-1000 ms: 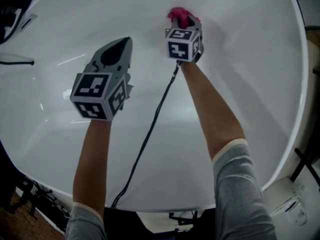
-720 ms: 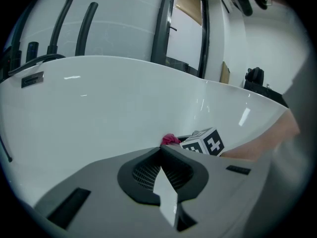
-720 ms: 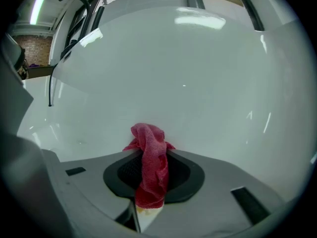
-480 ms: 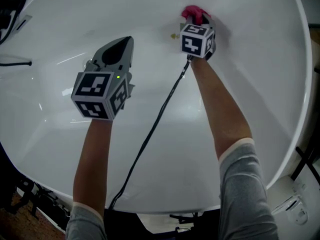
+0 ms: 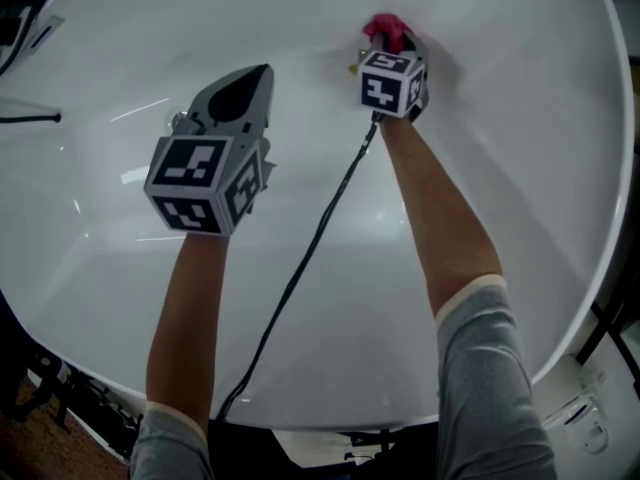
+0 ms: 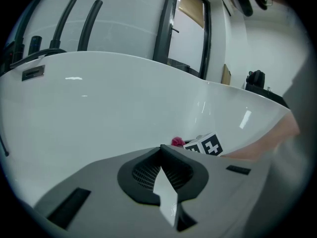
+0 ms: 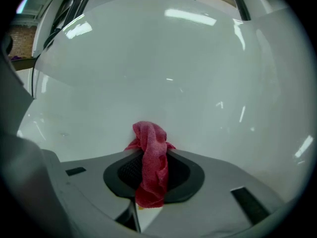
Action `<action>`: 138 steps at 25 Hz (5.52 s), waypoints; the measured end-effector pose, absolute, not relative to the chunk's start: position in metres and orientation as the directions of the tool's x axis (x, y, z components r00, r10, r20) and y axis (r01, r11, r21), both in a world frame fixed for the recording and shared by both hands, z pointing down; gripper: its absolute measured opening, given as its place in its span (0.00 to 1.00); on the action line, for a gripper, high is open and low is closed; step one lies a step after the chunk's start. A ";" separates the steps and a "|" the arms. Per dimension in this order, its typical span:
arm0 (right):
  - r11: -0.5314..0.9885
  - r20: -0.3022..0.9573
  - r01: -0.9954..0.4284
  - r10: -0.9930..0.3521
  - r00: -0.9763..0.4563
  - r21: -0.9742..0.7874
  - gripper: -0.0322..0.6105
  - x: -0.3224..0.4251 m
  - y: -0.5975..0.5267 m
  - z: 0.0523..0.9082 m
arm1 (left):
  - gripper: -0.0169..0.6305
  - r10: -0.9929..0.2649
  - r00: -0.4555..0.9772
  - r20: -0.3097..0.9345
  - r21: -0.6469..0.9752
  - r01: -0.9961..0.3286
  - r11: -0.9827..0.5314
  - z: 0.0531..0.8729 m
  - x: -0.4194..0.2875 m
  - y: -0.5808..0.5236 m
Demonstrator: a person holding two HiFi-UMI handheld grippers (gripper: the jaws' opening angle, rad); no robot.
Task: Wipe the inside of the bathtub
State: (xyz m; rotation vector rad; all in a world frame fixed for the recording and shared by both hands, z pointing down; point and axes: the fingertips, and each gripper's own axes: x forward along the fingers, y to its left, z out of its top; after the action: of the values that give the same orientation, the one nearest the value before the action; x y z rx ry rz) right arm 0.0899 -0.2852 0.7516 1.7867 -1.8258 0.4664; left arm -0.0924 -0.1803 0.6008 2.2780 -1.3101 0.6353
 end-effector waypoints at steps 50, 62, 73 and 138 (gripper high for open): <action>0.031 0.754 -0.976 -0.640 0.146 0.215 0.19 0.107 -0.266 0.822 | 0.04 -0.684 0.419 0.597 0.139 -0.894 -0.426 0.631 -0.107 -0.171; 0.280 0.845 -0.958 -0.527 -0.094 0.068 0.19 0.006 -0.218 0.853 | 0.04 -0.702 0.401 0.588 0.164 -0.909 -0.383 0.635 -0.129 -0.170; 0.217 0.835 -0.956 -0.548 0.047 0.196 0.19 0.084 -0.220 0.853 | 0.04 -0.698 0.410 0.587 0.162 -0.904 -0.396 0.632 -0.118 -0.170; 0.066 0.736 -0.997 -0.677 -0.022 0.031 0.18 0.099 -0.297 0.689 | 0.04 -0.732 0.396 0.555 0.137 -0.911 -0.388 0.542 -0.116 -0.159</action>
State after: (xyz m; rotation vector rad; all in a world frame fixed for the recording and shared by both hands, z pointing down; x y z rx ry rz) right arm 0.0992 -0.2969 0.6894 1.6709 -1.7605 0.7008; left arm -0.1158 -0.1594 0.5417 2.2366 -1.4109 0.5751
